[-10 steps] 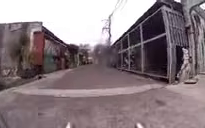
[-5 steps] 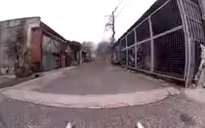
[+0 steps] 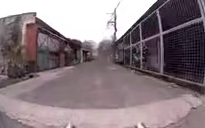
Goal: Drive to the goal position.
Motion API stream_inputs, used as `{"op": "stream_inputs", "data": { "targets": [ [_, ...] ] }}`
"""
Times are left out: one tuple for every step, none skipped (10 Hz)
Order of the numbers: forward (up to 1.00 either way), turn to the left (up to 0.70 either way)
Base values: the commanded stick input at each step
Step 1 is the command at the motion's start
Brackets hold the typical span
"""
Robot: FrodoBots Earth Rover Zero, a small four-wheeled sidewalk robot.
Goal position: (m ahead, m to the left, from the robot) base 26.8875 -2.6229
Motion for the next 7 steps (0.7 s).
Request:
{"op": "stream_inputs", "data": {
  "targets": [
    [1.0,0.0],
    [1.0,0.01],
    [1.0,0.01],
    [1.0,0.02],
    [1.0,0.01],
    [1.0,0.02],
    [1.0,0.02]
  ]
}}
